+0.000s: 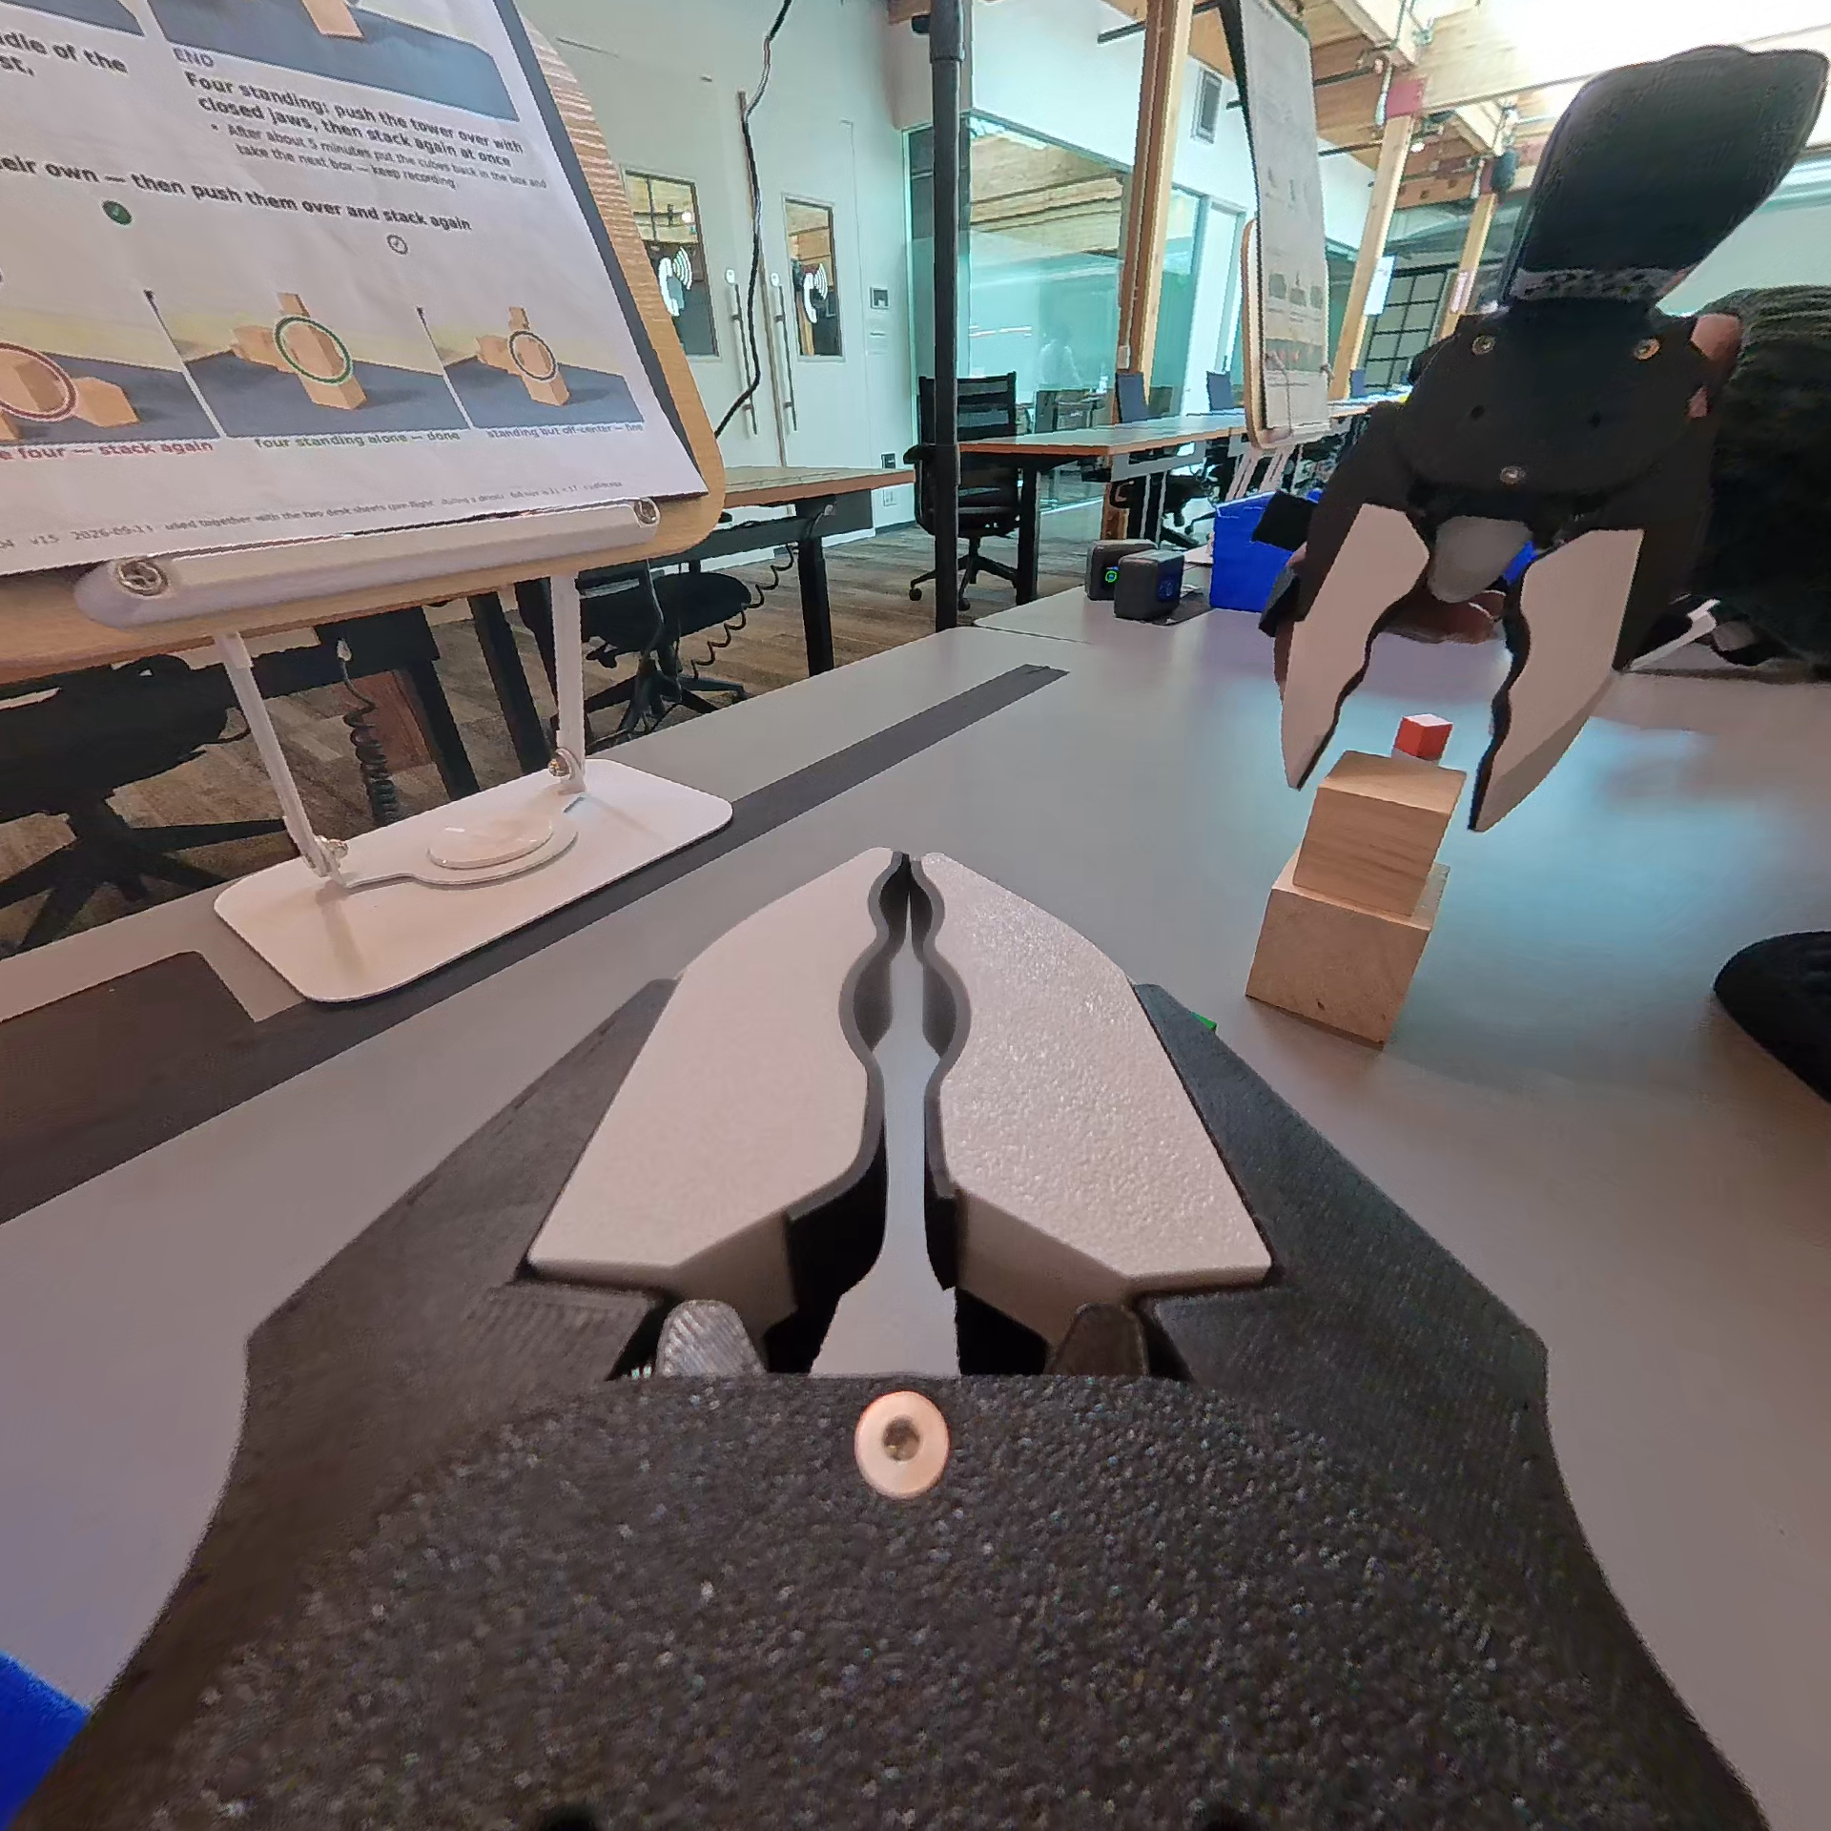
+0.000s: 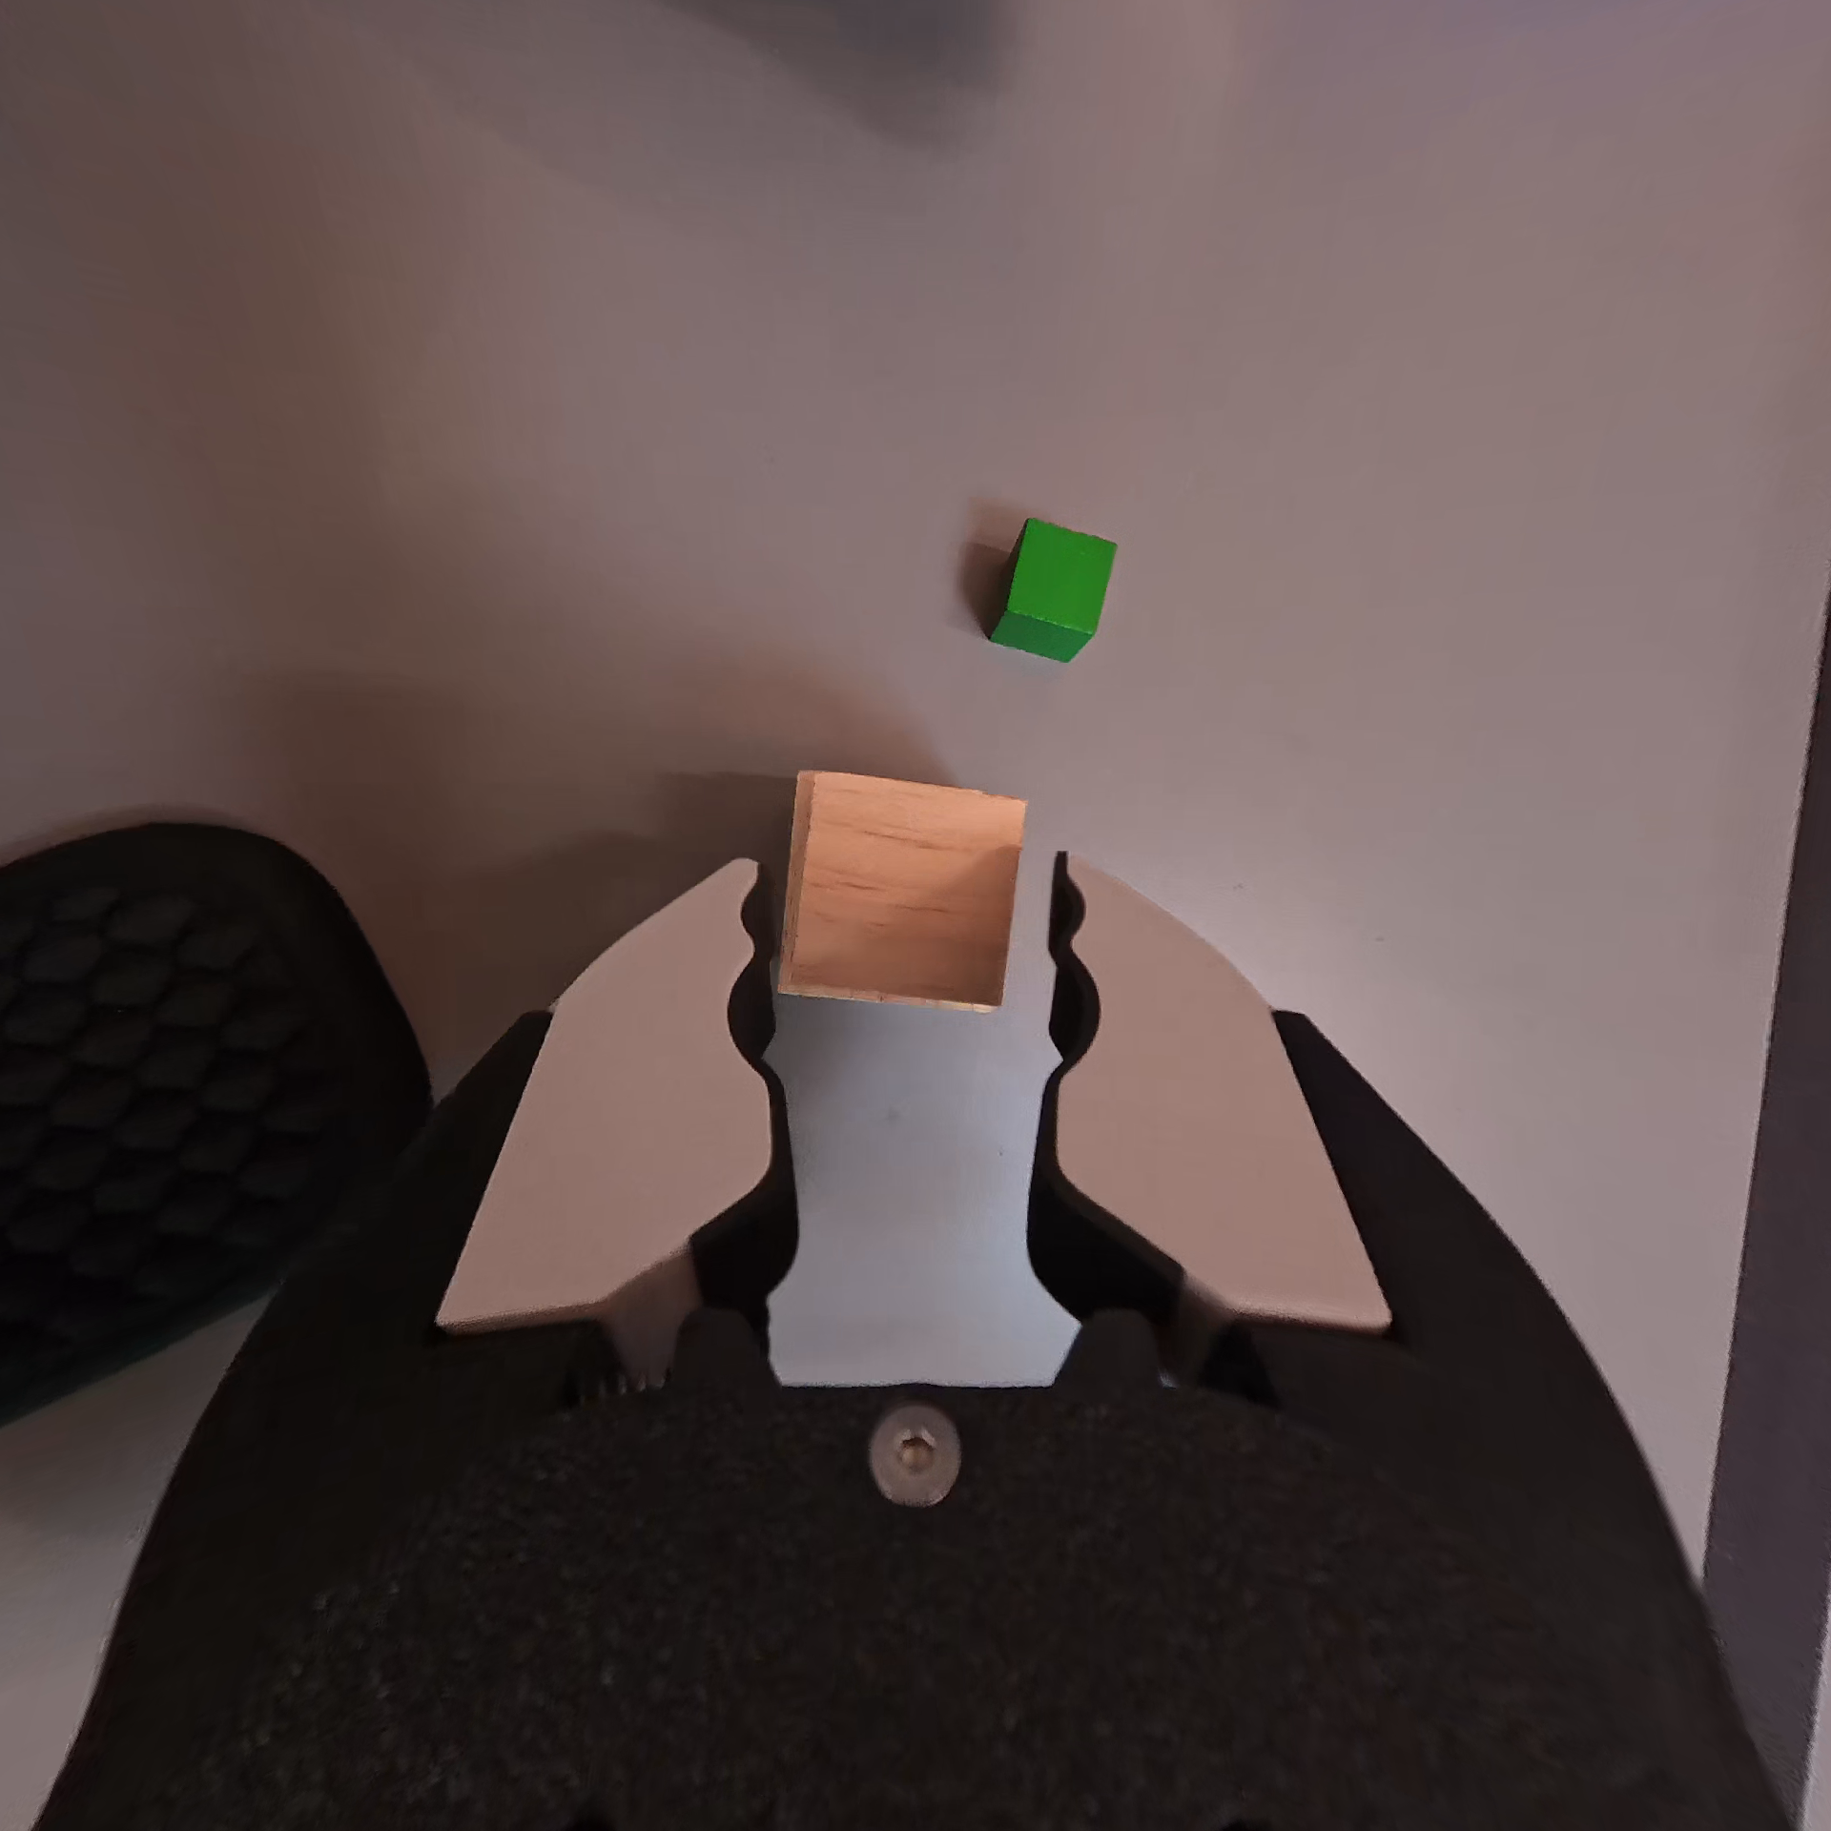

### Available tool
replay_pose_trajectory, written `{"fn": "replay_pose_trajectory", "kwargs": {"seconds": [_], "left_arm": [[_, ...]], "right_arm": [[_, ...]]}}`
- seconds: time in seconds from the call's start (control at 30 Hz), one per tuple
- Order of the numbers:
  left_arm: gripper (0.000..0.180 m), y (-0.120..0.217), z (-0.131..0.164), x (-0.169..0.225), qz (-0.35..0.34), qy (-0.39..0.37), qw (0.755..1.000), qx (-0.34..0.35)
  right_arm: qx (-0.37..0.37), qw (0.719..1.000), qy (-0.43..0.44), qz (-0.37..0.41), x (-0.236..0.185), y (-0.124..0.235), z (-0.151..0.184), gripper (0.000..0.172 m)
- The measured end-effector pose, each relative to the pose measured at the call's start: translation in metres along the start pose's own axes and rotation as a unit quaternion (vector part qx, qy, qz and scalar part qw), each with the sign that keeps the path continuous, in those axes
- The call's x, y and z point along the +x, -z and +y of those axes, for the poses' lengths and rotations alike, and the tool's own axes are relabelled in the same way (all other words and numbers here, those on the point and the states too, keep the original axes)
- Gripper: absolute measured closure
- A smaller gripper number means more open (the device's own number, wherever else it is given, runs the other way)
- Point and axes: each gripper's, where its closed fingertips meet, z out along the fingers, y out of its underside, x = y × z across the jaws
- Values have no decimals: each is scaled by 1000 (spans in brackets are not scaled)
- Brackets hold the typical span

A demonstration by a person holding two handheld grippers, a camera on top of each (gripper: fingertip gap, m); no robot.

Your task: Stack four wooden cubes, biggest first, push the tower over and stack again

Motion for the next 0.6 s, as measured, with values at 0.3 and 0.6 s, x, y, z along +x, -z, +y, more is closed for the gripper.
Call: {"fn": "replay_pose_trajectory", "kwargs": {"seconds": [0.3,0.6], "left_arm": [[180,2,-4,-2,-1,1,1000,9],[180,1,-3,0,2,2,1000,9]], "right_arm": [[90,975,-114,169,31,84,29,123],[5,919,-283,276,2,129,183,132]]}}
